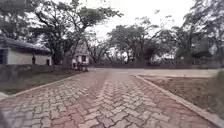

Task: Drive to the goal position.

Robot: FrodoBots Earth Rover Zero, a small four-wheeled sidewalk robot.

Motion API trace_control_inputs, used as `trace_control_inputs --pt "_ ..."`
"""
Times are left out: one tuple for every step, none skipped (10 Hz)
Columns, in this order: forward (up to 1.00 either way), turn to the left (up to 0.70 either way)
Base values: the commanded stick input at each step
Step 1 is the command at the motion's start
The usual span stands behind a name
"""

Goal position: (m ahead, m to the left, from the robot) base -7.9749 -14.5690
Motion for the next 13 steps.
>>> trace_control_inputs --pt "0.70 0.00" --pt "0.70 0.00" --pt "0.70 0.00" --pt "0.70 0.00" --pt "0.70 0.00" --pt "0.70 0.00" --pt "0.70 0.00" --pt "0.70 0.00" --pt "0.70 0.00" --pt "0.70 0.00" --pt "0.70 0.00" --pt "0.70 0.00" --pt "0.70 0.00"
